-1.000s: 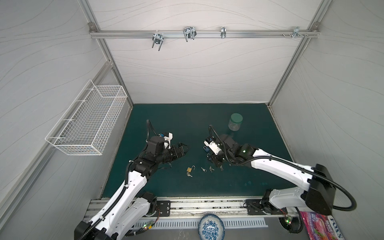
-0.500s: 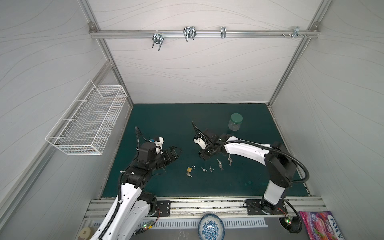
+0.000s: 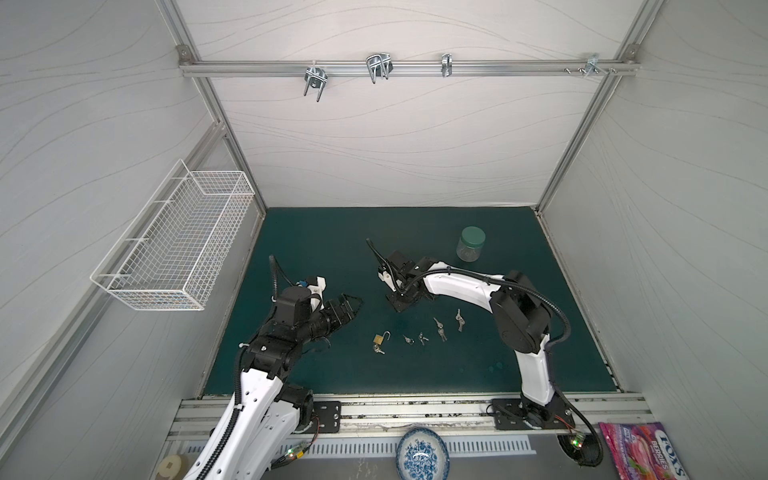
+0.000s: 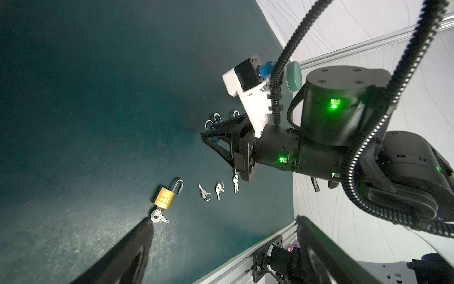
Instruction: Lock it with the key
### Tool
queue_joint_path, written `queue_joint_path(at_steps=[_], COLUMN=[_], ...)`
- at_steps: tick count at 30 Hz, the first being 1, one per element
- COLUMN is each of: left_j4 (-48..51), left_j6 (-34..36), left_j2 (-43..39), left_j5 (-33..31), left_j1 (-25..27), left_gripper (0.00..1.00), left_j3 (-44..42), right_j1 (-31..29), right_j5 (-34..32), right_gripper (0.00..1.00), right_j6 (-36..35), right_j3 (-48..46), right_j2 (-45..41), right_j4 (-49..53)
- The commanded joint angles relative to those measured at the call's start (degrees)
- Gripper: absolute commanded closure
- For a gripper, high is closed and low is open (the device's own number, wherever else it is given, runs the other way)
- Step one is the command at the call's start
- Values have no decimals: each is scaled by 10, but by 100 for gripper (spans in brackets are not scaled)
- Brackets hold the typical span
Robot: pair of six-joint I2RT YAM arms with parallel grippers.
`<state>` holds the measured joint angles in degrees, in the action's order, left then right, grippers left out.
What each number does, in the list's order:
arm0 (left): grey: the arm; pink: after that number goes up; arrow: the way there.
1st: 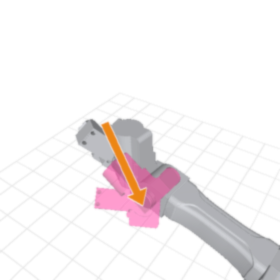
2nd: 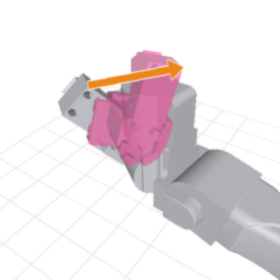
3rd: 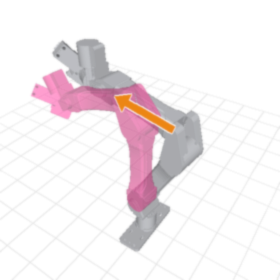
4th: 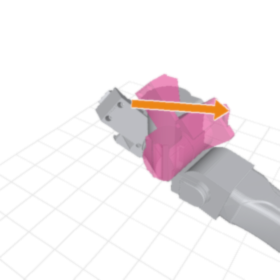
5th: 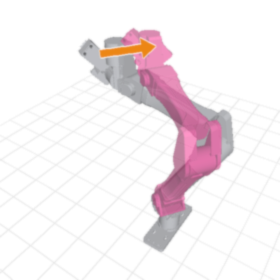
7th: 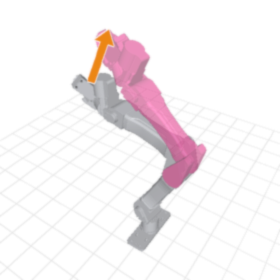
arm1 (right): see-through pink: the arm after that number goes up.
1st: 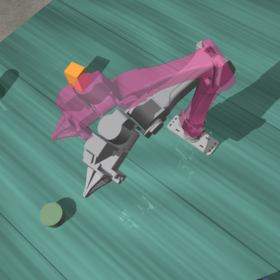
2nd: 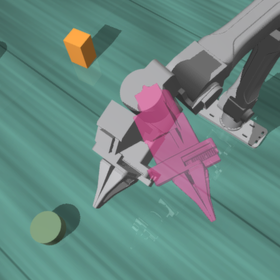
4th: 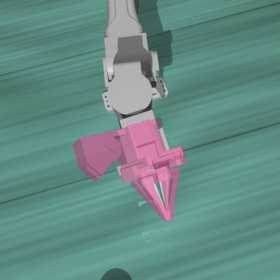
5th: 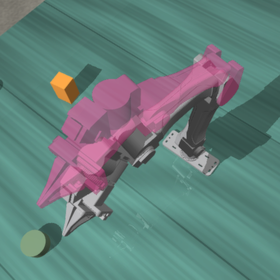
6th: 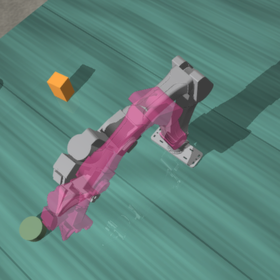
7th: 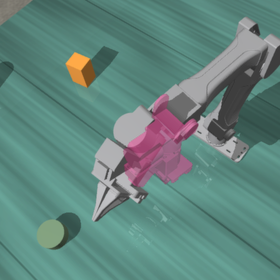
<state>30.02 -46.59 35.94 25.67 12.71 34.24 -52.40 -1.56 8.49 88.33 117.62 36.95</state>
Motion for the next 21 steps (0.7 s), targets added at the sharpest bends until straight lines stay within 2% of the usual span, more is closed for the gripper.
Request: queue_joint_path(at_steps=[1,7,13,19,21], left_j4=[3,14,15,18,20], left_j6=[-3,-4,-5,-7,-7], left_j2=[-11,-15,-19,-24,-25], left_j5=[-5,-17,-16,-17,-20], left_j1=[-5,-6,-8,-9,-9], left_gripper=[8,8,9,9,9], left_j3=[17,18,18,15,15], right_j1=[1,1,1,1,1], right_j5=[-6,-19,-34,-27,-27], right_gripper=[97,88,86,79,72], right_j6=[-12,-18,-23,-24,-24], right_j3=[23,47,52,53,53], right_j2=[19,43,57,63,64], right_j4=[37,51,61,63,64])
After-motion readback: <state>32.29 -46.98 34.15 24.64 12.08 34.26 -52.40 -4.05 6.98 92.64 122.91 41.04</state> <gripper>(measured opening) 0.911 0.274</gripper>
